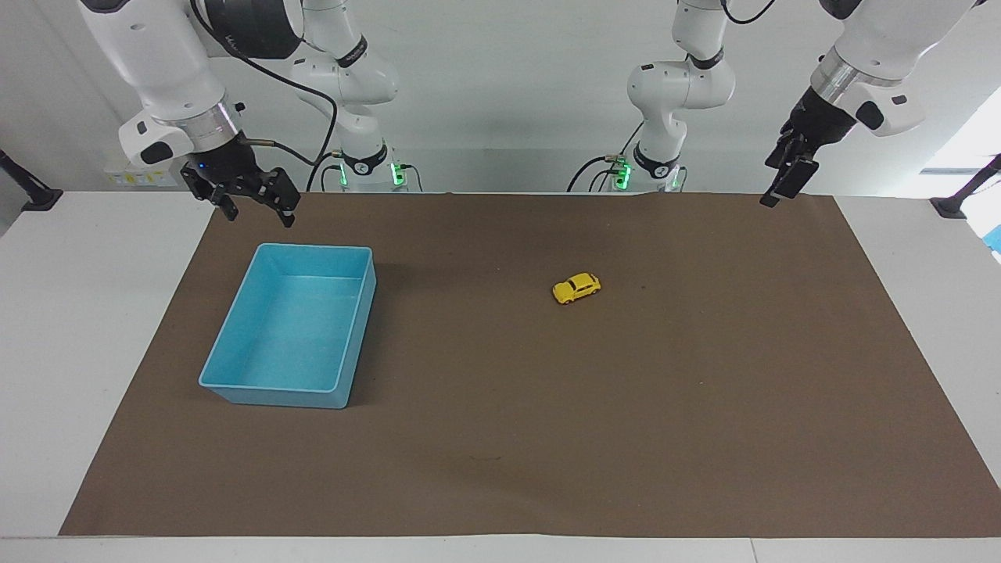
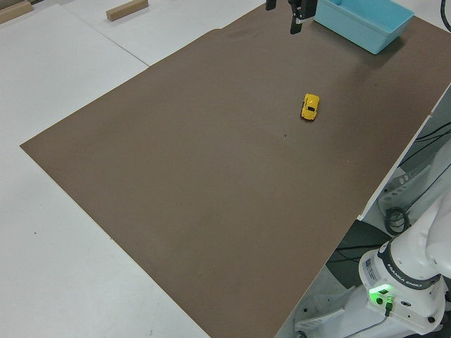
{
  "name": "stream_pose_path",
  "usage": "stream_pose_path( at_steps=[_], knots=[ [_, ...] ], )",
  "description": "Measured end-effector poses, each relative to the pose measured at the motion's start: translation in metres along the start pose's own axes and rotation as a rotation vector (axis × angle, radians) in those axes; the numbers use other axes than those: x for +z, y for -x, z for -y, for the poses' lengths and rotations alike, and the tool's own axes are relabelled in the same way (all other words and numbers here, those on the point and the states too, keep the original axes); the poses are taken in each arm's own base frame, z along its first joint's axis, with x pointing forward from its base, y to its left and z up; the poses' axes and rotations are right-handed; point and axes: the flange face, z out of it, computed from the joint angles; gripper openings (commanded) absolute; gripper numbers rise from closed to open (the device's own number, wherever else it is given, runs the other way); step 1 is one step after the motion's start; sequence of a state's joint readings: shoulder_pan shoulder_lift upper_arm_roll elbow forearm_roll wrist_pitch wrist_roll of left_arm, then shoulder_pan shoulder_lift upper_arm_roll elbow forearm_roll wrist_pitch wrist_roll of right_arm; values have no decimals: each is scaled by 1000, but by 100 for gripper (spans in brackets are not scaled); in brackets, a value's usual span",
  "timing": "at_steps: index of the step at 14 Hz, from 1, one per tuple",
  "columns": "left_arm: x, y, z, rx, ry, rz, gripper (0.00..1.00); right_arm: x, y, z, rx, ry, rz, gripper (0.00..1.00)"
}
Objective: Wind up and store yellow beetle car
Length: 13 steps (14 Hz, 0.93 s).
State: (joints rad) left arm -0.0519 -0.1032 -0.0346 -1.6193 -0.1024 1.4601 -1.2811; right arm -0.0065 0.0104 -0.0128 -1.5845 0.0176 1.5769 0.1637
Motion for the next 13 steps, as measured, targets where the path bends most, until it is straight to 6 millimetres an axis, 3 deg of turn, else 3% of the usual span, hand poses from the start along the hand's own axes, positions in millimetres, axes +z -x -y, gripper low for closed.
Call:
stream_pose_path(
  at_steps=[4, 8, 13],
  knots=[
    [24, 19, -8, -179, -20, 0, 100, 0, 0, 0, 0, 0, 0, 100],
    [62, 42, -25, -377, 10, -6, 100, 0, 0, 0, 0, 0, 0, 100],
    [94, 45, -34, -624, 48, 33, 100, 0, 0, 0, 0, 0, 0, 100]
  ],
)
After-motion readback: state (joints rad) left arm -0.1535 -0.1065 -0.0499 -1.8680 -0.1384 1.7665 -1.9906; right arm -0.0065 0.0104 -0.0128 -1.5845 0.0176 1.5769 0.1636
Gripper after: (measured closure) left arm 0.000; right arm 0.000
